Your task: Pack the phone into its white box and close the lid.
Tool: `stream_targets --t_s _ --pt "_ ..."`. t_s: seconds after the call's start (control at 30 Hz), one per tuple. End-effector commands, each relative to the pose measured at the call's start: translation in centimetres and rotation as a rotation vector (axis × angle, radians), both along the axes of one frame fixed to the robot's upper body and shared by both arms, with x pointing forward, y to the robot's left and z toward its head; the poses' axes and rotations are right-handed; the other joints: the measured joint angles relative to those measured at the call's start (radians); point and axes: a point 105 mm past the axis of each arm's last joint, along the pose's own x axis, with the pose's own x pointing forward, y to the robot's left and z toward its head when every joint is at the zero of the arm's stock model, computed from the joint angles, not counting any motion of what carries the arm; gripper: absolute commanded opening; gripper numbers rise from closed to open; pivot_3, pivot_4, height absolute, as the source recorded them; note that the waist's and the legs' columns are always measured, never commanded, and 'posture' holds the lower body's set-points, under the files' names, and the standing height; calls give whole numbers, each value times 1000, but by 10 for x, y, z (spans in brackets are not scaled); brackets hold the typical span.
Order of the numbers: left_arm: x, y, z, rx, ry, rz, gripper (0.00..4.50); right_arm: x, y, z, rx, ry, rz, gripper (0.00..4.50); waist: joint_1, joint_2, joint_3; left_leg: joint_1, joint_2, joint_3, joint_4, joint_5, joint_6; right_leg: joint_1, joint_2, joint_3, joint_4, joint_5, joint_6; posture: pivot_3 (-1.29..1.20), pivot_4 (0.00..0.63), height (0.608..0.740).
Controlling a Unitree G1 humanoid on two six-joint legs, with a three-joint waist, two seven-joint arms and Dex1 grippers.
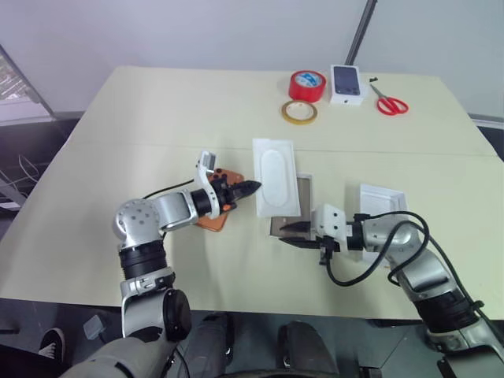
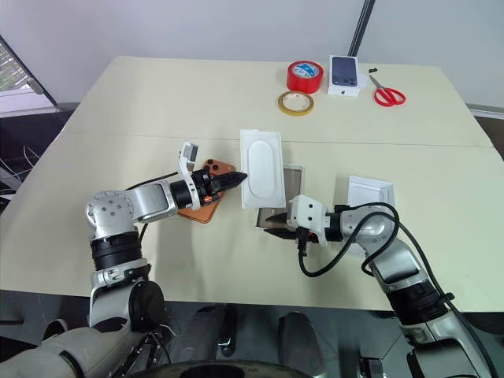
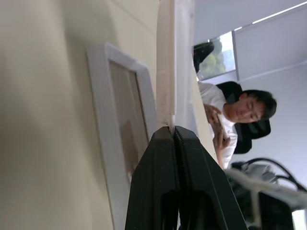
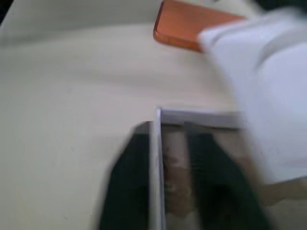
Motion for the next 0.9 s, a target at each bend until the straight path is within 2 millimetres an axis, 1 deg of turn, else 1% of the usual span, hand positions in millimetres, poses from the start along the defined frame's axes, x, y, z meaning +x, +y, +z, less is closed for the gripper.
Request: stream_targets --t_s 0.03,0.07,0.13,0.2,0.27,0.3,0.33,0.43,0.5,0.6,0.7,0.77,0.83,0.87,0.9 --pt "-3 -4 10 -16 -60 -28 0 -10 -23 16 -3 -16 -35 2423 1 0 0 0 0 0 0 0 0 0 0 0 0 0 0 0 150 728" --pt "-2 -6 8 -17 -57 -34 0 -15 -37 16 -27 1 -66 2423 5 0 0 0 0 0 0 0 0 0 -1 0 -1 0 0 0 150 728" --pt "-1 -10 7 -19 -56 -42 0 -21 -51 16 -53 18 -98 2423 3 -1 0 -1 -1 0 0 -1 2 1 -2 0 -2 0 0 0 150 728" --pt "-1 -16 6 -12 -63 -61 0 -19 -64 19 -40 13 -150 2423 -2 -1 1 -1 -1 0 0 -3 5 1 -2 0 -2 0 0 0 150 728" --pt "-4 -29 4 -12 -58 -112 0 -10 -82 27 -24 -27 -239 2423 -3 -1 0 0 -1 0 0 -3 6 1 -2 1 -1 0 0 0 150 728" --pt "-6 -33 3 -12 -57 -132 0 -6 -87 31 -14 -41 -269 2423 -2 -1 0 0 -1 0 -1 -3 6 1 -2 1 -1 0 0 0 150 728" --pt "-6 -37 0 0 -55 -142 0 -3 -90 33 -23 -72 -287 2423 -1 -1 1 0 -1 0 -1 -3 6 0 -2 1 -1 0 0 0 150 728" --pt "-4 -40 -8 26 -49 -143 0 2 -92 37 -22 -114 -305 2423 -2 -1 1 0 -1 0 -1 -3 5 0 -2 1 -2 0 0 0 150 728" --pt "-2 -41 -9 25 -48 -141 0 4 -92 40 -5 -132 -318 2423 -1 -1 1 0 -1 0 -1 -3 5 0 -2 1 -1 0 0 0 150 728" --pt "1 -41 -8 19 -54 -130 0 3 -92 39 -4 -137 -322 2423 -1 -1 1 -1 -1 0 -1 -3 5 0 -2 1 -2 0 0 0 150 728" --pt "2 -43 -8 18 -56 -132 931 3 -97 36 -18 -143 -337 2498 1 -1 1 -1 -1 0 0 -3 6 0 -2 0 -2 0 0 0 150 728" --pt "2 -43 -9 18 -49 -134 1894 4 -97 36 -14 -149 -338 2498 0 -1 1 -1 -1 0 0 -3 6 0 -2 0 -2 0 0 0 150 728" --pt "-4 -43 -5 8 -60 -168 2950 7 -93 40 8 -156 -333 2498 -1 -1 1 -1 -1 0 0 -3 6 0 -2 0 -2 0 0 0 150 728" --pt "-2 -41 -5 49 -88 -151 3377 9 -91 42 20 -161 -331 2498 -1 -1 1 -1 -1 0 0 -3 5 0 -2 0 -1 0 0 0 150 728" --pt "0 -40 -5 81 -111 -137 3377 11 -90 43 26 -164 -330 2498 -3 -1 1 -1 -1 0 0 -3 5 0 -2 0 -1 0 0 0 150 728"
